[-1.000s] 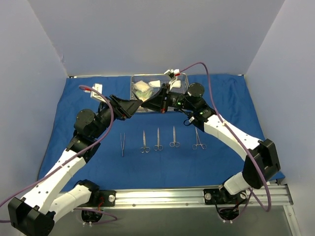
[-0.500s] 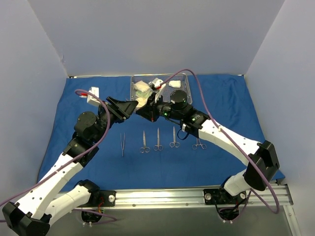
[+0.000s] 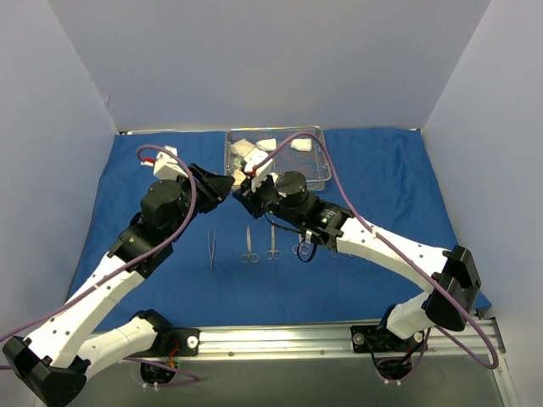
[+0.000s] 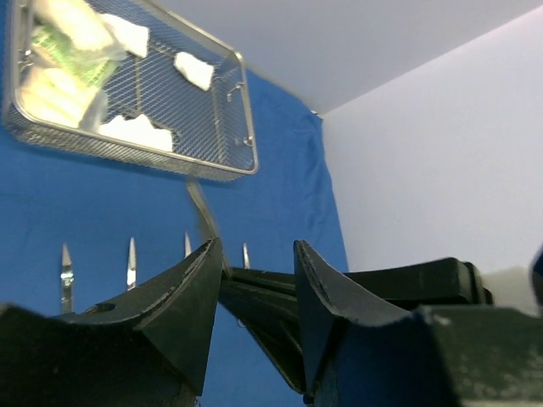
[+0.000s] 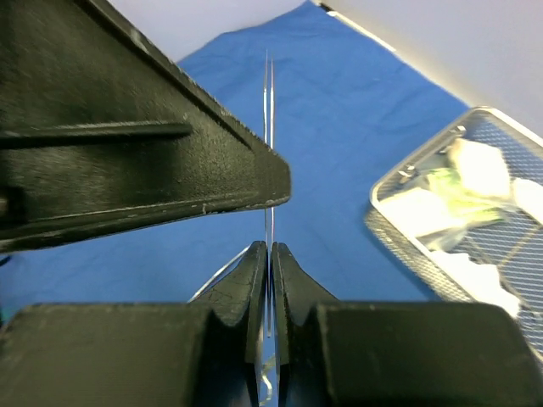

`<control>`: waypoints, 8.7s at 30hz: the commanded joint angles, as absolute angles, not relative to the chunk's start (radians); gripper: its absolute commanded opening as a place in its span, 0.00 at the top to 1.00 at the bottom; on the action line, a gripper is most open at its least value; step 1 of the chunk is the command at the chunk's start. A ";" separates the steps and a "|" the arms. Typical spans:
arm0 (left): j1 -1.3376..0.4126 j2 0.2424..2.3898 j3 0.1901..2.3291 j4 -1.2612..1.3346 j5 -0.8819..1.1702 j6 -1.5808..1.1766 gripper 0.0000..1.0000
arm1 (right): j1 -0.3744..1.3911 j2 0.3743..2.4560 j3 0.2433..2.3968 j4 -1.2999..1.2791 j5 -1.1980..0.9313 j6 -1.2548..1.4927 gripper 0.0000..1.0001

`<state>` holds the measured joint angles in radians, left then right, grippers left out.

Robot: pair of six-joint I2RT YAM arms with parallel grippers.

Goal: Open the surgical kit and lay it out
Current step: Place the medical item in the surgical kit, then pick up the medical item from the container.

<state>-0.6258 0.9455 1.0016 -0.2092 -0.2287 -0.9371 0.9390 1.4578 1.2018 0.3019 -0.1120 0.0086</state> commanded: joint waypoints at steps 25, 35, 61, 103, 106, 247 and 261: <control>-0.653 0.983 1.114 -0.382 -0.368 -0.940 0.52 | 1.025 1.506 1.335 0.258 0.100 -0.170 1.00; -0.653 1.022 1.131 -0.416 -0.379 -0.963 0.64 | 1.048 1.479 1.302 0.293 0.066 -0.196 1.00; -0.551 1.048 1.181 -0.655 -0.376 -0.753 0.98 | 0.988 1.421 1.237 0.256 -0.033 -0.063 0.44; -0.273 1.742 1.190 -0.956 -0.026 -0.353 0.98 | 0.439 1.230 0.959 0.287 -0.086 0.095 0.00; -0.279 1.772 1.197 -0.963 -0.032 -0.357 0.98 | 0.434 1.226 0.956 0.287 -0.084 0.095 0.00; -0.133 1.402 1.396 -0.888 0.195 -0.353 0.06 | 0.422 2.412 2.031 0.067 -0.496 -0.618 1.00; -0.143 1.299 1.353 -0.802 0.275 -0.387 0.06 | 0.399 2.126 1.755 0.431 -0.375 -0.241 1.00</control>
